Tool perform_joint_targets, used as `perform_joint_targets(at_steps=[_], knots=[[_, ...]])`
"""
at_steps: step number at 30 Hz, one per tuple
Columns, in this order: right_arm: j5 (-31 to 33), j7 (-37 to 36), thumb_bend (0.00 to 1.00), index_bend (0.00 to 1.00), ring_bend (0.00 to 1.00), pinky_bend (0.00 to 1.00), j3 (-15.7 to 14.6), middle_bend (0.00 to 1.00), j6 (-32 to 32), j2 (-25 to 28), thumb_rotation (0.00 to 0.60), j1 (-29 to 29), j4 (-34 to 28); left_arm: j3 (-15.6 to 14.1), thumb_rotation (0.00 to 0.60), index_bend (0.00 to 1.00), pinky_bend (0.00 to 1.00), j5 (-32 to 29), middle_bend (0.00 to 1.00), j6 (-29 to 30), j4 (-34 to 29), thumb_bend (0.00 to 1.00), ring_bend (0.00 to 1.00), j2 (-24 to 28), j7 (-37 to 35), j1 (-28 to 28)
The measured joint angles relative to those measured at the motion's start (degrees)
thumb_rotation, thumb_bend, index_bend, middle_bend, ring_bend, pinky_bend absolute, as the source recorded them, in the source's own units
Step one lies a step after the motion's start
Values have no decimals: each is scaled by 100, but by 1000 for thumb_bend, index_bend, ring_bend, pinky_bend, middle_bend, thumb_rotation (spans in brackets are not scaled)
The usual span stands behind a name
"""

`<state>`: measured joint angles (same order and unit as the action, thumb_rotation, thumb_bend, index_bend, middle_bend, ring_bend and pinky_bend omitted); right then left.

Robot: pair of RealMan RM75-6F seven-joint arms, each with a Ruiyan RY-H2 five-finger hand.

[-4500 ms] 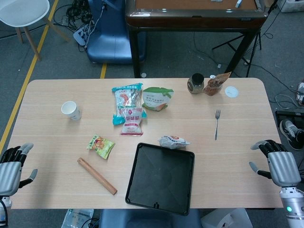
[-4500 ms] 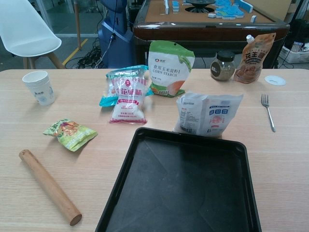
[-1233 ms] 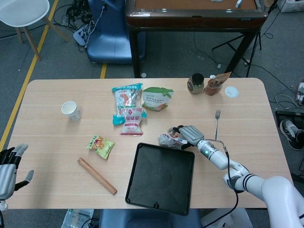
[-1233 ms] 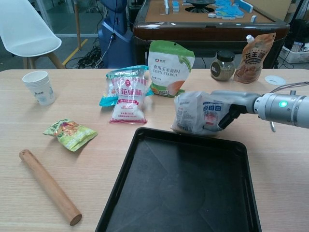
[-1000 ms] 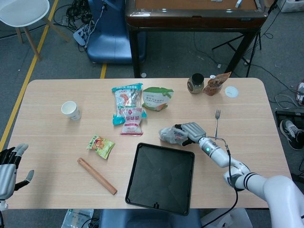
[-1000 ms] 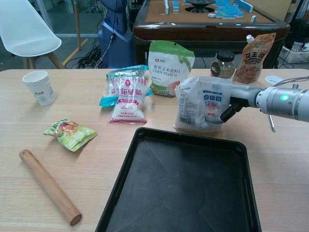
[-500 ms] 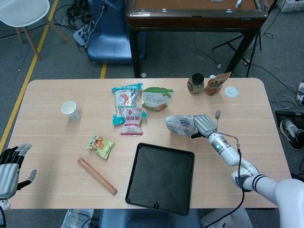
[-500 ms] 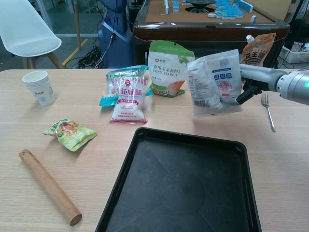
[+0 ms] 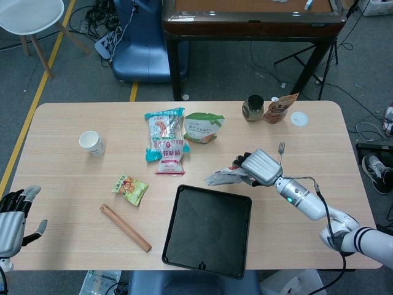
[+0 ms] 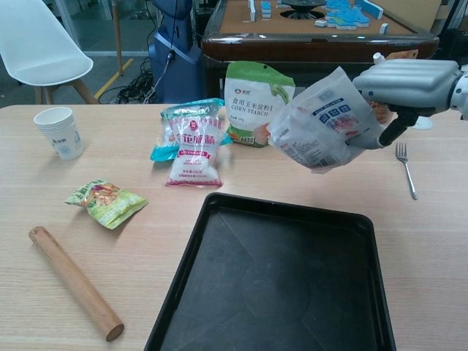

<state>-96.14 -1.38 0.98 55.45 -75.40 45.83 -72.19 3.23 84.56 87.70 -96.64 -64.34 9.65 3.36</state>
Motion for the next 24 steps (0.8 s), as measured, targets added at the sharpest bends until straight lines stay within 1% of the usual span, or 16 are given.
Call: perform_joint_targets(at_steps=[7, 13, 19, 24], knots=[[-483, 1969, 1000, 896, 814, 928, -21, 882, 45, 522, 600, 121, -794, -26, 600, 120, 74, 97, 135, 87, 9, 287, 110, 19, -72, -32], [-888, 3259, 1000, 907, 814, 928, -10, 888, -213, 661, 600, 347, -1103, -39, 600, 120, 74, 140, 135, 186, 37, 287, 111, 34, -150, -88], [-1048, 4039, 1000, 913, 814, 928, 3, 891, -833, 599, 600, 616, -1240, -48, 600, 120, 74, 156, 135, 223, 92, 288, 110, 36, -215, -120], [-975, 4454, 1000, 917, 814, 928, 66, 893, -1248, 503, 600, 772, -1290, -42, 600, 120, 74, 148, 135, 243, 136, 288, 111, 19, -232, -136]])
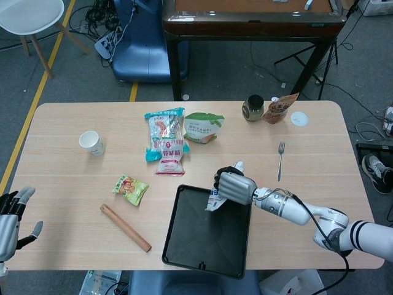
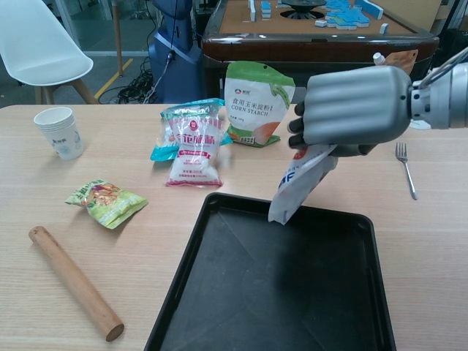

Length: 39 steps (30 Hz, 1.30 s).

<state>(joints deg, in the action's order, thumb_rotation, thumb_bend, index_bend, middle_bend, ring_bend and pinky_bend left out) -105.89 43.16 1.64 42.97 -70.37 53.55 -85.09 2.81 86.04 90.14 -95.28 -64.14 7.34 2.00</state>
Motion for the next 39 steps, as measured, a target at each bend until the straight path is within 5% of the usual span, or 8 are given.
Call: perform_joint_targets(at_steps=[12, 27, 39], knots=[[329, 816, 1000, 931, 814, 928, 126, 900, -813, 30, 600, 253, -285, -2, 600, 120, 74, -11, 135, -30, 88, 288, 111, -76, -36, -2], [1543, 2210, 1000, 937, 814, 928, 287, 905, -1512, -224, 600, 209, -314, -25, 600, 120, 74, -32, 135, 9, 196, 287, 111, -109, -173, -71], [2438, 2774, 1000, 938, 814, 928, 226, 906, -1231, -253, 600, 159, -369, -16, 600, 120, 74, -46, 135, 40, 246, 288, 111, -102, -268, -111]])
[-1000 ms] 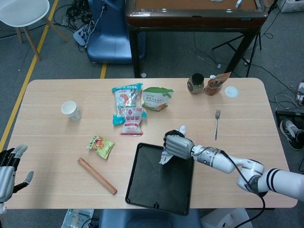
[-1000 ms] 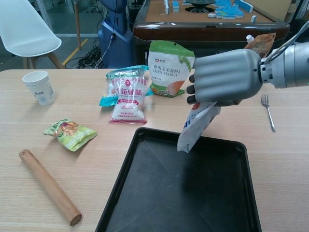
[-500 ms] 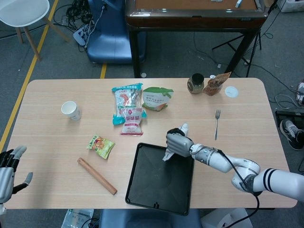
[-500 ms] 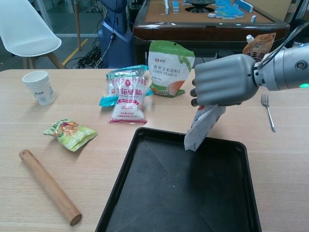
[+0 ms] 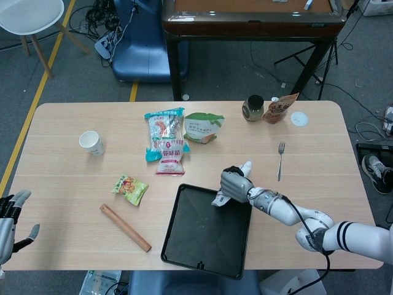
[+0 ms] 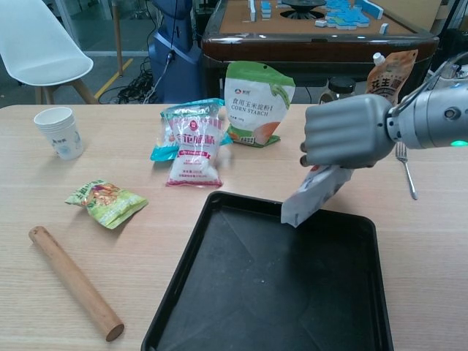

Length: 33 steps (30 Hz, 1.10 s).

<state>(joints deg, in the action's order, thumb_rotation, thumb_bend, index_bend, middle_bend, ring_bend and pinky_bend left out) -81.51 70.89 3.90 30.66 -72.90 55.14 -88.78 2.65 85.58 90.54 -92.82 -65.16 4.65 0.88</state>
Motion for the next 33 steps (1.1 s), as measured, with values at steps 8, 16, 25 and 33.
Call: perform_joint_targets(at_steps=[8, 16, 25, 33], knots=[[112, -75, 1000, 939, 815, 928, -5, 908, 328, 317, 600, 94, -344, 10, 600, 120, 74, 26, 135, -21, -19, 287, 111, -12, 26, 23], [123, 387, 1000, 960, 815, 928, -228, 915, 46, 304, 600, 425, -297, 15, 600, 120, 74, -3, 135, -49, -16, 287, 110, -42, 68, 28], [538, 1105, 1000, 971, 815, 928, -353, 920, -161, 249, 600, 893, -433, 16, 600, 120, 73, -35, 135, -28, 39, 288, 110, -87, 22, -4], [1400, 1620, 1000, 976, 815, 928, -670, 928, -68, -168, 600, 1124, -245, 3, 600, 120, 74, -84, 135, 52, 152, 288, 110, -102, -136, -103]])
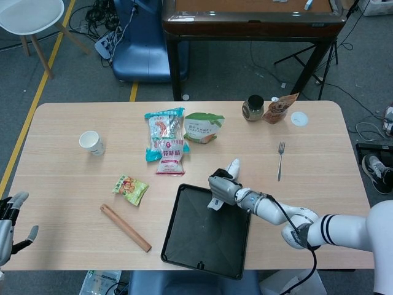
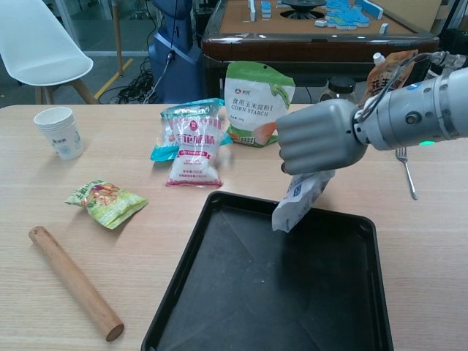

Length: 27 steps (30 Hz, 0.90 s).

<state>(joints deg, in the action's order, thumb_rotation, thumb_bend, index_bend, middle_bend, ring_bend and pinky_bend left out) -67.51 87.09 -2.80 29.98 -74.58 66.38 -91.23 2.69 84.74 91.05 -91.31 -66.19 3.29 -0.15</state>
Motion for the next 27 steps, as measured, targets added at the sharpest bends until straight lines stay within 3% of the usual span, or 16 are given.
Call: perform_joint_targets(at_steps=[12, 19, 27], knots=[[931, 424, 1000, 980, 816, 928, -576, 935, 621, -70, 600, 403, -154, -3, 600, 120, 74, 16, 135, -49, 61, 287, 110, -58, -51, 10], [1488, 563, 1000, 982, 818, 928, -966, 936, 831, -414, 600, 569, -22, -16, 600, 120, 74, 1, 135, -36, 110, 287, 110, -64, -103, -23], [1505, 326, 1000, 982, 819, 928, -984, 937, 1186, -24, 600, 801, -323, 6, 600, 120, 74, -8, 135, -21, 106, 288, 110, -49, -121, -34]])
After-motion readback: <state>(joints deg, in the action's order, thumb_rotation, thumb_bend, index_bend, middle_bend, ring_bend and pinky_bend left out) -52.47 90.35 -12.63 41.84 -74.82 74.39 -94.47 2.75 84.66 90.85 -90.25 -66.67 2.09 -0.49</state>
